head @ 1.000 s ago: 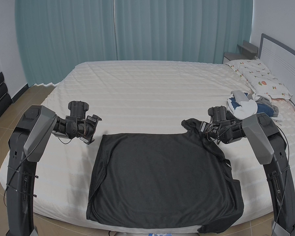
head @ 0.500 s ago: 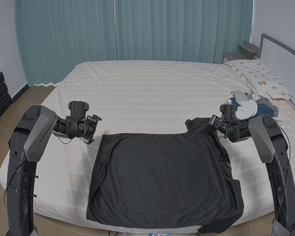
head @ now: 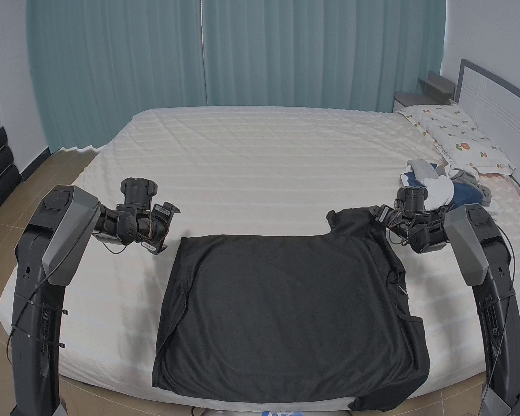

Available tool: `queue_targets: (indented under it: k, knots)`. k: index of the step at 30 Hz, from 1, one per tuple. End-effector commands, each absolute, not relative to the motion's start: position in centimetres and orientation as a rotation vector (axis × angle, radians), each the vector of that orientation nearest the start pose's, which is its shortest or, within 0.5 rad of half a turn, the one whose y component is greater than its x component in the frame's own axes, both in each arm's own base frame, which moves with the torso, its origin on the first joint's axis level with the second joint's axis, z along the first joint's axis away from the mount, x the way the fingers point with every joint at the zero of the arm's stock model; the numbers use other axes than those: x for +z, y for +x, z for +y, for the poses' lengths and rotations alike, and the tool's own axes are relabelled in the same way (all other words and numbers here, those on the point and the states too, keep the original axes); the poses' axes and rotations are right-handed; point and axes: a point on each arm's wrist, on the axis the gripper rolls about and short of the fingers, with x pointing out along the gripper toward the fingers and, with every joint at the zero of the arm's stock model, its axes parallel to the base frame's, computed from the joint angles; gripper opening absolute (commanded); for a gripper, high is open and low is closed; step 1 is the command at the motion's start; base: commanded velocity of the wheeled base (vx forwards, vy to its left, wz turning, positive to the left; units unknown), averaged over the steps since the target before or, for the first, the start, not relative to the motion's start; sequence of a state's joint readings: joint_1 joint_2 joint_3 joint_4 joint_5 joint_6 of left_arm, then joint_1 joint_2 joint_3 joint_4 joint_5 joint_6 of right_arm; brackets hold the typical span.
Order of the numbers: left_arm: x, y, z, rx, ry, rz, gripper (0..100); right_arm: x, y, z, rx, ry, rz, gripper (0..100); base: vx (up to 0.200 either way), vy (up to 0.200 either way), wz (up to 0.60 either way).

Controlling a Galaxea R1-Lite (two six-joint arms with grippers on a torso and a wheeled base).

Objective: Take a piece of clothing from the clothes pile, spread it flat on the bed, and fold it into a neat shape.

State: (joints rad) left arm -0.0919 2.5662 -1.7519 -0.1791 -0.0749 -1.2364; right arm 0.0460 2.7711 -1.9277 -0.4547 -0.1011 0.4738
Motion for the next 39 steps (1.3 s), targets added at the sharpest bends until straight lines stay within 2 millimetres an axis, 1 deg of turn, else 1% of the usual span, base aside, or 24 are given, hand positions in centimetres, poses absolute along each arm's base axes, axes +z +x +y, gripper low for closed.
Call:
queue_targets:
  k: [1, 2, 5, 6, 7, 8, 10, 14, 16, 17, 18, 21, 23, 24, 25, 27, 28, 29, 30, 32, 33, 34, 36, 39]
  knots:
    - [2.6, 50.7, -4.8, 0.253, -1.184, 0.652, 100, 0.9, 53.1, 1.0, -0.120, 0.452, 0.383, 100, 0.000, 0.000, 0.00]
    - [2.6, 50.7, -4.8, 0.253, -1.184, 0.652, 100, 1.4, 52.7, 0.9, -0.106, 0.456, 0.380, 100, 0.000, 0.000, 0.00]
    - [2.6, 50.7, -4.8, 0.253, -1.184, 0.652, 100, 2.0, 51.0, 1.1, -0.033, 0.458, 0.396, 100, 0.000, 0.000, 0.00]
    - [2.6, 50.7, -4.8, 0.253, -1.184, 0.652, 100, 2.0, 51.0, 1.1, -0.033, 0.458, 0.396, 100, 0.000, 0.000, 0.00]
    - [2.6, 50.7, -4.9, 0.252, -1.183, 0.653, 100, 2.5, 50.1, 1.5, 0.011, 0.462, 0.422, 100, 0.000, 0.000, 0.00]
    - [2.6, 50.7, -4.8, 0.253, -1.184, 0.652, 100, 2.5, 49.7, 1.7, 0.025, 0.457, 0.438, 100, 0.000, 0.000, 0.00]
    - [2.6, 50.7, -4.8, 0.253, -1.184, 0.652, 100, 2.0, 49.4, 2.3, 0.037, 0.433, 0.458, 100, 0.000, 0.000, 0.00]
    - [2.6, 50.7, -4.9, 0.252, -1.183, 0.653, 100, 1.2, 49.5, 3.4, 0.058, 0.414, 0.474, 100, 0.000, 0.000, 0.00]
    - [2.6, 50.7, -4.8, 0.253, -1.184, 0.652, 100, 0.5, 49.6, 3.6, 0.058, 0.406, 0.484, 100, 0.000, 0.000, 0.00]
    - [2.6, 50.7, -4.8, 0.253, -1.184, 0.652, 100, 0.5, 49.6, 3.6, 0.058, 0.406, 0.484, 0, 0.000, 0.000, 0.00]
    - [2.6, 50.7, -4.8, 0.253, -1.184, 0.652, 100, -0.3, 49.7, 3.5, 0.049, 0.383, 0.503, 0, 0.000, 0.000, 0.00]
    - [2.6, 50.7, -4.9, 0.252, -1.183, 0.653, 100, -0.8, 49.7, 3.0, 0.034, 0.364, 0.528, 0, 0.000, 0.000, 0.00]
    - [2.6, 50.7, -4.8, 0.253, -1.184, 0.652, 100, -0.7, 49.8, 2.3, 0.023, 0.367, 0.513, 0, 0.000, 0.000, 0.00]
    - [2.6, 50.7, -4.8, 0.253, -1.184, 0.652, 100, -0.7, 49.8, 2.3, 0.023, 0.367, 0.513, 0, 0.000, 0.000, 0.00]
    - [2.7, 50.7, -4.8, 0.252, -1.184, 0.651, 100, -0.4, 50.3, 1.5, 0.008, 0.375, 0.488, 0, 0.000, 0.000, 0.00]
    - [2.6, 50.7, -4.9, 0.252, -1.183, 0.653, 100, -0.1, 51.1, 0.6, -0.009, 0.384, 0.452, 0, 0.000, 0.000, 0.00]
    - [2.6, 50.7, -4.9, 0.252, -1.183, 0.653, 100, -0.1, 51.1, 0.6, -0.009, 0.384, 0.452, 0, 0.000, 0.000, 0.00]
    - [2.7, 50.7, -4.9, 0.252, -1.183, 0.653, 100, -0.1, 51.9, -0.2, -0.047, 0.386, 0.417, 0, 0.000, 0.000, 0.00]
    - [2.6, 50.7, -4.9, 0.253, -1.183, 0.654, 100, -0.4, 52.1, -0.5, -0.063, 0.389, 0.408, 0, 0.000, 0.000, 0.00]
    - [2.5, 50.7, -4.9, 0.253, -1.181, 0.656, 100, -0.9, 52.4, -0.6, -0.076, 0.396, 0.394, 0, 0.000, 0.000, 0.00]
    - [2.6, 50.7, -4.9, 0.252, -1.182, 0.654, 100, -1.5, 52.5, -0.7, -0.078, 0.405, 0.388, 0, 0.000, 0.000, 0.00]
    - [2.6, 50.7, -4.9, 0.252, -1.182, 0.654, 100, -1.6, 52.5, -0.6, -0.076, 0.405, 0.386, 0, 0.000, 0.000, 0.00]
    - [2.5, 50.6, -5.0, 0.248, -1.169, 0.659, 100, -2.7, 52.7, -0.5, -0.074, 0.403, 0.379, 0, 0.000, 0.000, 0.00]
    - [2.5, 50.6, -5.1, 0.243, -1.155, 0.664, 100, -3.0, 52.9, -0.5, -0.073, 0.403, 0.371, 0, 0.000, 0.000, 0.00]
